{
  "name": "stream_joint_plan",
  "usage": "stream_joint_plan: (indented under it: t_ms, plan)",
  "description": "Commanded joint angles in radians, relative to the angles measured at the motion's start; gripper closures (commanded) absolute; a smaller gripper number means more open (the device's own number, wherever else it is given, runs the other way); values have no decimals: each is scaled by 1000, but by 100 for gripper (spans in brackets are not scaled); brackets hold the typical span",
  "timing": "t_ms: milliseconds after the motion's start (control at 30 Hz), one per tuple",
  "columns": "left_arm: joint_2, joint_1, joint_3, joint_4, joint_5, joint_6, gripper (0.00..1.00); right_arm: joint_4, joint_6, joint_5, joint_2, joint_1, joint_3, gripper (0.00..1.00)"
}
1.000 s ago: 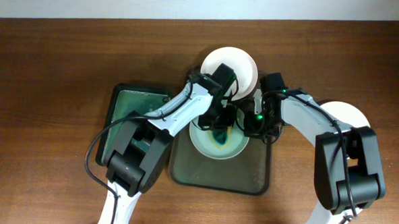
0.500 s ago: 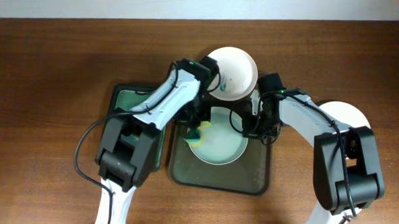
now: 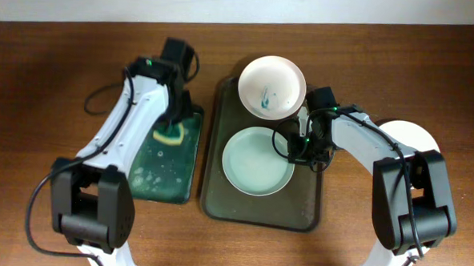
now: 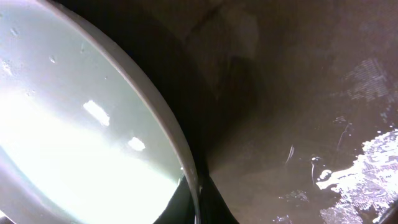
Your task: Clean dirty plates on tray and stack at the side
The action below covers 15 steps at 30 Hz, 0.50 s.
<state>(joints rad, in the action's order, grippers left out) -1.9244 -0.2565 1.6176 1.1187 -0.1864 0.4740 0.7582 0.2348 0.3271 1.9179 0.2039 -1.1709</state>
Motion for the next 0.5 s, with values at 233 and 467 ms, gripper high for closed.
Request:
stream_joint_plan:
  t_ms: [233, 467]
  plan:
    - [55, 31, -146, -29, 41, -74, 67, -14, -86, -76, 22, -2, 6, 96]
    - [230, 31, -140, -1, 60, -84, 26, 26, -80, -114, -135, 4, 5, 96]
